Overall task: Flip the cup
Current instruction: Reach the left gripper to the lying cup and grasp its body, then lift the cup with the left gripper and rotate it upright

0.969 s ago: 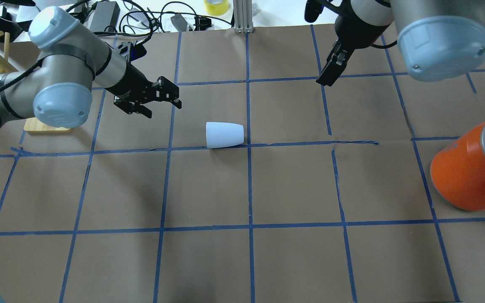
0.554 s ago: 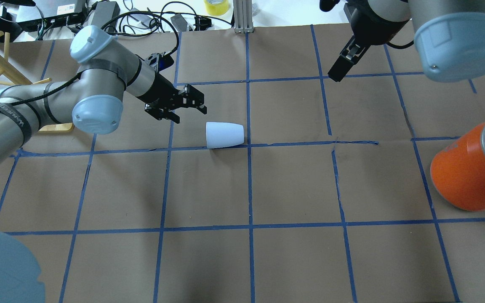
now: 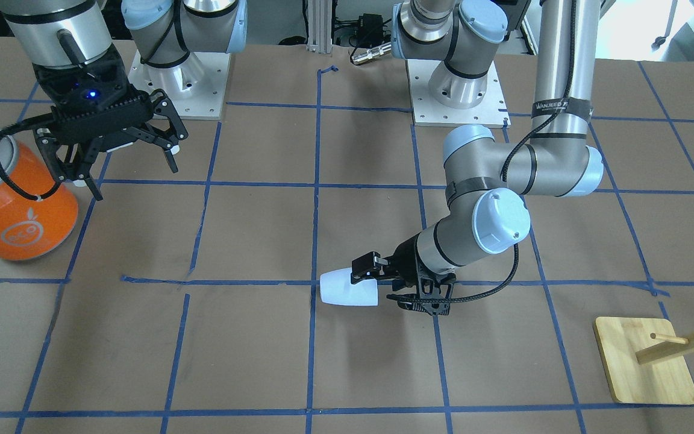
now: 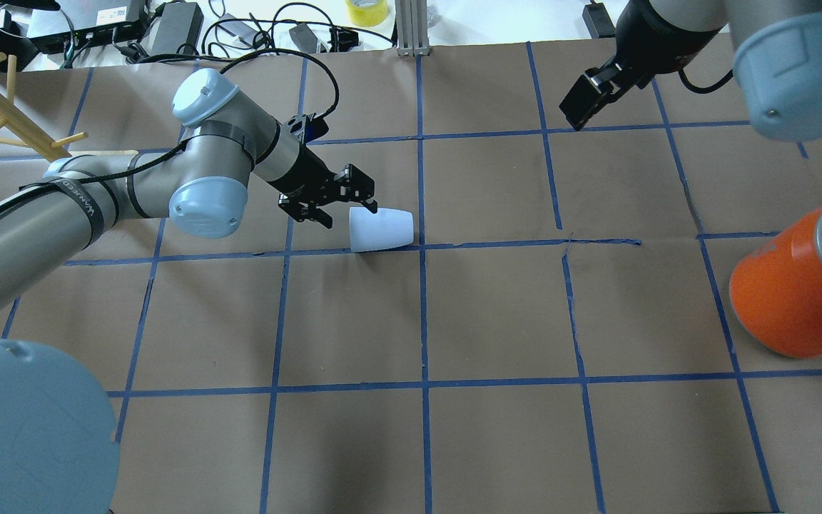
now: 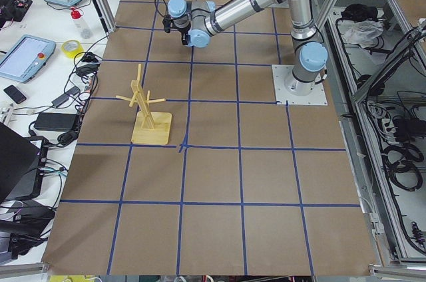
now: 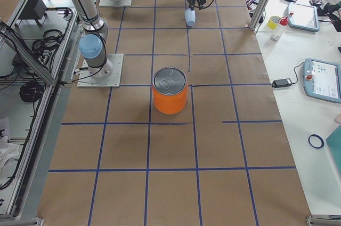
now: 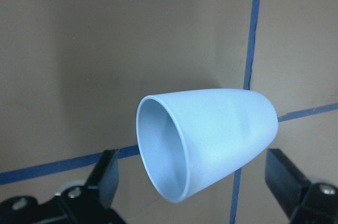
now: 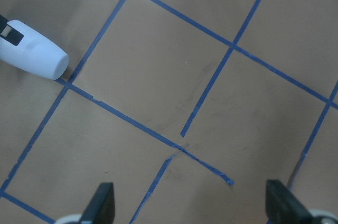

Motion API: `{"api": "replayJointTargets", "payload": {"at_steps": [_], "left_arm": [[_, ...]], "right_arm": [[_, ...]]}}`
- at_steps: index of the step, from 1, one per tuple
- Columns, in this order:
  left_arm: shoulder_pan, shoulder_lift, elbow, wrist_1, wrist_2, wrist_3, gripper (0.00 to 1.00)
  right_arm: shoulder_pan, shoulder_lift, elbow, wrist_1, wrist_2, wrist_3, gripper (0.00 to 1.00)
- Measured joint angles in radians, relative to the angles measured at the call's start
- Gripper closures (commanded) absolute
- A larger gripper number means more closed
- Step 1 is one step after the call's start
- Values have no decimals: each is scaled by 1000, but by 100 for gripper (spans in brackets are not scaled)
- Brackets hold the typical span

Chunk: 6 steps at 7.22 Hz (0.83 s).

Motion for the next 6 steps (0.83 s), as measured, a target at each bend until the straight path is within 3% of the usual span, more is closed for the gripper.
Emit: {"api": "replayJointTargets", "payload": {"at_steps": [1,2,3,4,6], "left_arm": [[-2,-16,1,3,-16,0,2],[-3,-29,2,8,-42,0,18],[-4,-36,3,15,-57,-1,52],[-4,-42,4,20,-64,-1,100],[-4,-47,8,23,-68,-12,100]], "right_arm": [[-4,-17,-1,41,-4,58,0],[-5,-29,-3,74,-15,132,0],[-5,-36,-5,94,-39,197,0],[-6,-39,-7,114,-72,260,0],[-6,-44,-8,155,-82,366,0]]}}
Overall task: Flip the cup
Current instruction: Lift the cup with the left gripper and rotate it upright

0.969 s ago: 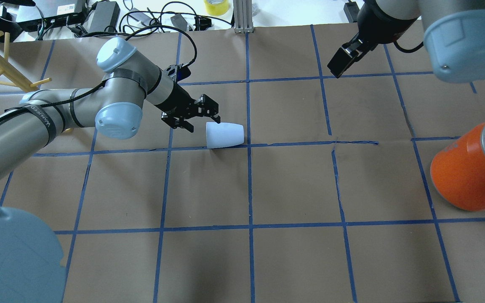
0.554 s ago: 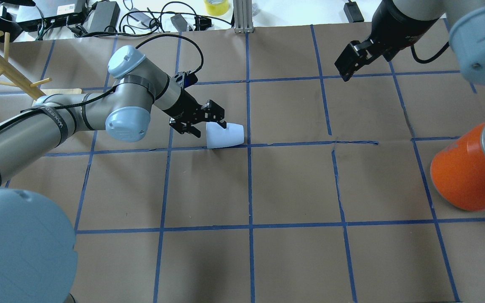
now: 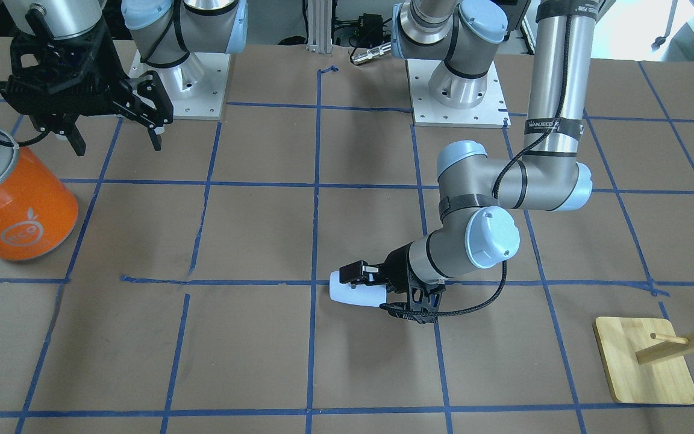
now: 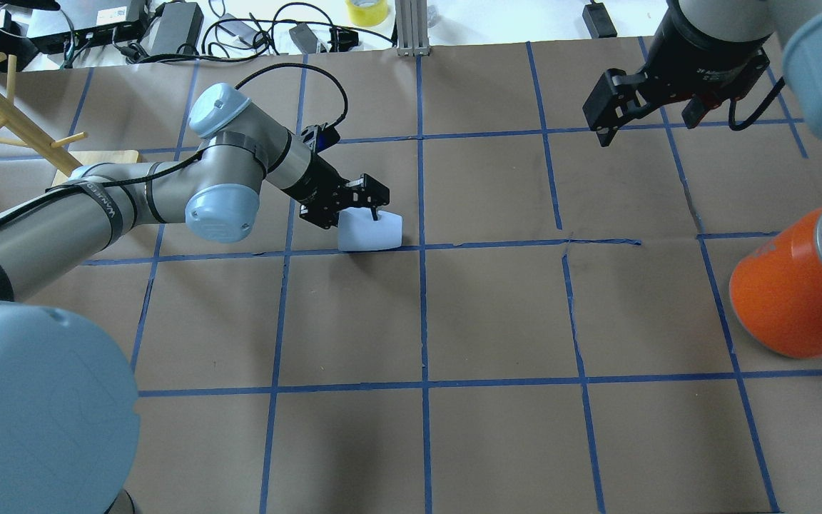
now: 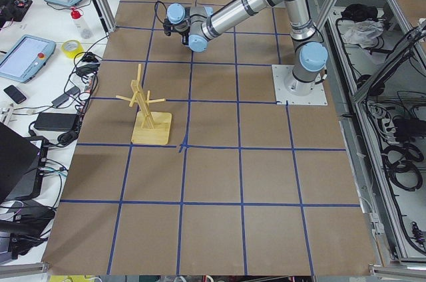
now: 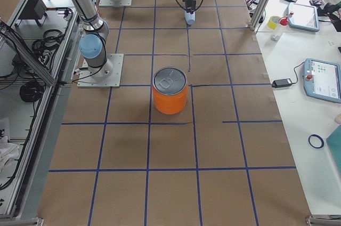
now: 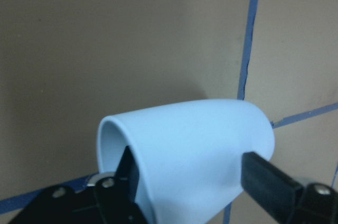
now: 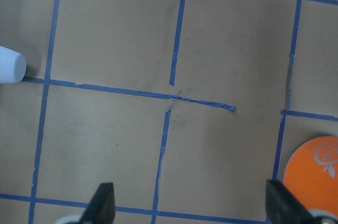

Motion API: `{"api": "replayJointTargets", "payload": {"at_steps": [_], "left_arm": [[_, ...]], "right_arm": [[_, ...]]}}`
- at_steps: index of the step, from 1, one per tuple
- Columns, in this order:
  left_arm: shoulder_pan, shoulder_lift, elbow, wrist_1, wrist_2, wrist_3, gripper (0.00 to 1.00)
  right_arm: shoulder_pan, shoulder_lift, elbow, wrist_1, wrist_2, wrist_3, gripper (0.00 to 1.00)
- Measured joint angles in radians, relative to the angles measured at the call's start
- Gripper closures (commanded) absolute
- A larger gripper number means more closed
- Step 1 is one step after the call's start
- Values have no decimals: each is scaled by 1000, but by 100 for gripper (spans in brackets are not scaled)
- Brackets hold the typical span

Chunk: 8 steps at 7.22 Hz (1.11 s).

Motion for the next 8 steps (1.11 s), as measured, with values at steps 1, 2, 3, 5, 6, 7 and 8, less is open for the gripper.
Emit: {"api": "replayJointTargets", "payload": {"at_steps": [1,2,3,5,6,7,8], "left_arm": [[0,1,15,0,1,-36,100],[0,2,45,-4,3,-90,100],[0,4,73,-10,8,-136,100],[0,14,108,-13,57,-188,100],[-1,17,125,-13,124,-196,100],[-1,21,145,-13,201,-194,100],[-1,23,173,-15,297,-169,100]], "right_arm": [[0,0,-1,8,14,19,0],[0,-1,-1,11,27,25,0],[0,-1,-1,12,32,27,0],[0,-1,-1,13,34,28,0],[0,-1,-1,13,34,28,0],[0,-1,0,13,32,28,0],[-1,-1,0,14,27,28,0]]}}
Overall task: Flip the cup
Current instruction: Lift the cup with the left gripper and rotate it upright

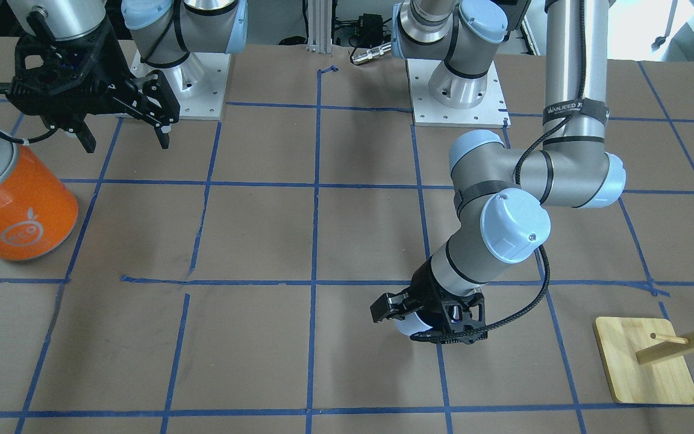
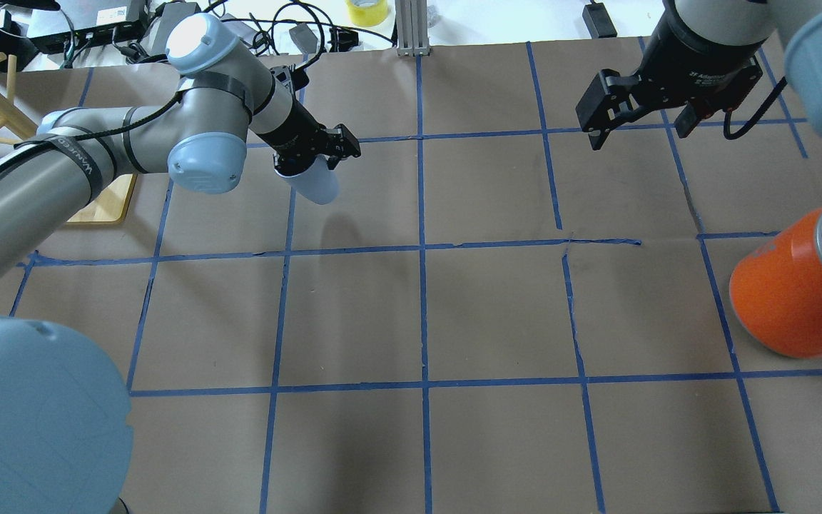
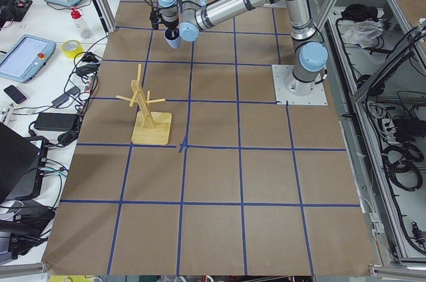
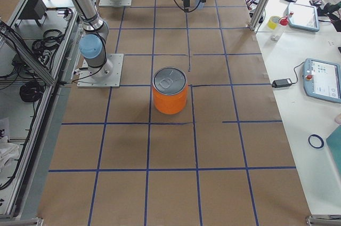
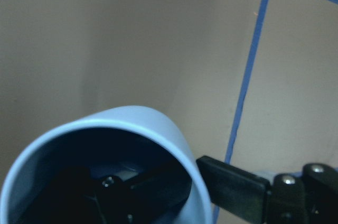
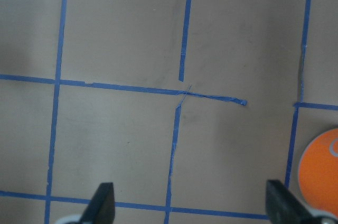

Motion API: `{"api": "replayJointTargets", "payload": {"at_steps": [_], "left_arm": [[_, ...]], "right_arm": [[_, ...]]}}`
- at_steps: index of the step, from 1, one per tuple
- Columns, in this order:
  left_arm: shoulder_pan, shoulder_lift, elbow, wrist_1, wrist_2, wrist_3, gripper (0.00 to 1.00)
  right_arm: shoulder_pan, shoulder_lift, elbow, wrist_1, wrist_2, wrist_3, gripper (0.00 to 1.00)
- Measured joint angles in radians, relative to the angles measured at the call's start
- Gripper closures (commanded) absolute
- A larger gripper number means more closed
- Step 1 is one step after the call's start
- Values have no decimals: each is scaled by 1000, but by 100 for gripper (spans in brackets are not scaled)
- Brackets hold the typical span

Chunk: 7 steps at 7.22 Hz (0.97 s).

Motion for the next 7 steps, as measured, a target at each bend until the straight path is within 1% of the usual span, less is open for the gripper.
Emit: {"api": "replayJointTargets", "payload": {"at_steps": [1,3,4,7], "left_arm": [[4,-1,22,0,84,42,100],[17,-12,41,7,183,132,100],[37,-23,53,10,213,177,100],[109,-72,75,12,232,250,100]], "right_arm": [[0,0,1,8,-2,2,0],[-1,0,0,53,-3,34,0],[-2,1,-6,61,0,46,0],[-17,1,-38,65,19,48,0]]}}
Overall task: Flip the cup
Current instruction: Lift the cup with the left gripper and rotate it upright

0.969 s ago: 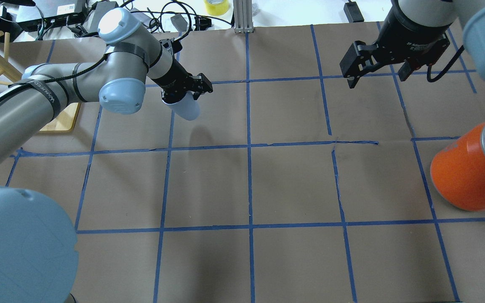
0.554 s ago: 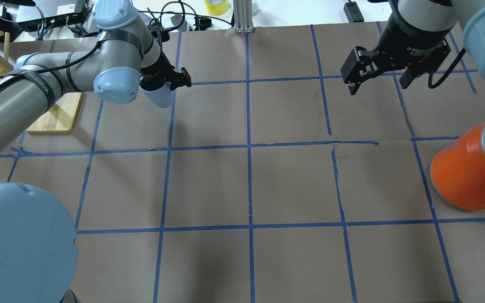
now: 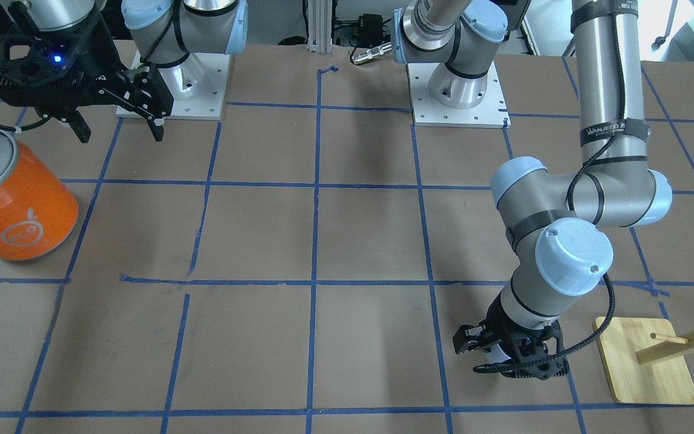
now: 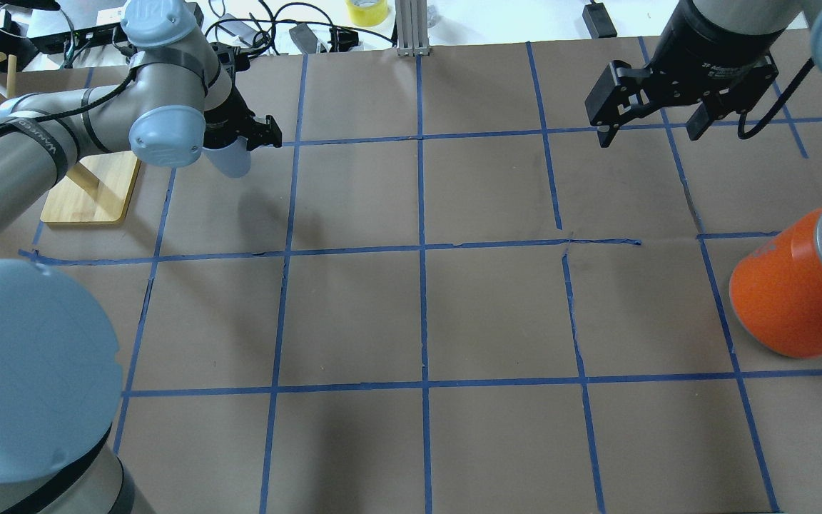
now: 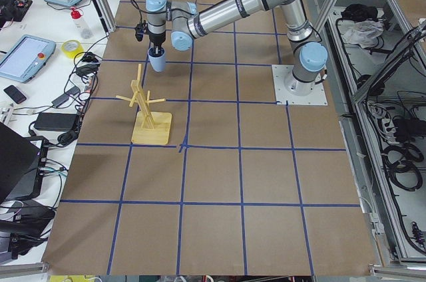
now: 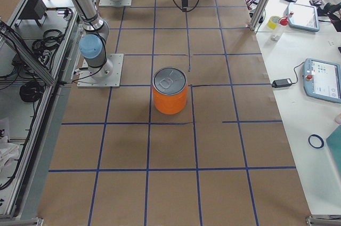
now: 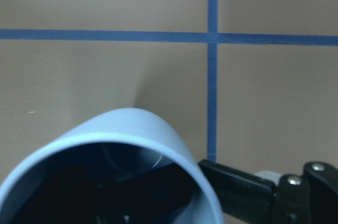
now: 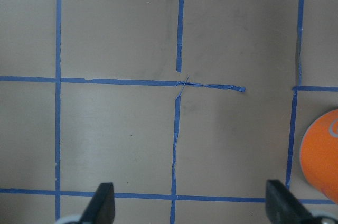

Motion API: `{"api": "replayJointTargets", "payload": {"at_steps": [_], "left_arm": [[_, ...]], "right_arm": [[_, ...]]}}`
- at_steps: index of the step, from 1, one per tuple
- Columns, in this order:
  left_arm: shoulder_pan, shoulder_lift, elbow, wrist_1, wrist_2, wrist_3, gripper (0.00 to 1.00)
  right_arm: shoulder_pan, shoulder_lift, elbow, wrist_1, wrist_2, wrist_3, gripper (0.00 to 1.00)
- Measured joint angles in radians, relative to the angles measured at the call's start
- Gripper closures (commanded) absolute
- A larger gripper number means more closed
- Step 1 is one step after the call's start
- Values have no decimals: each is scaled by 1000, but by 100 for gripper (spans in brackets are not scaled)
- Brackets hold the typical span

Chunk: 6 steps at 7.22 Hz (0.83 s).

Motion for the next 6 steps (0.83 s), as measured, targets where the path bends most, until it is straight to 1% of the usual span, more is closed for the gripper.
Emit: {"api": "replayJointTargets", "payload": {"at_steps": [1,2,3,4,5,6], "left_arm": [[5,-16,2,0,1,7,100],[7,-24,2,0,-1,9,91],[8,-27,2,1,-2,11,68],[9,-27,1,1,-2,12,47],[10,-27,-1,2,-4,13,13],[10,-26,-4,1,-7,13,0]], "right_arm": [[-1,1,-1,-1,18,2,0],[-2,2,0,-1,31,2,0],[-2,2,0,-1,35,2,0],[-1,2,0,0,31,1,0],[-1,1,0,2,22,-1,0],[-2,0,-1,4,18,-1,0]]}}
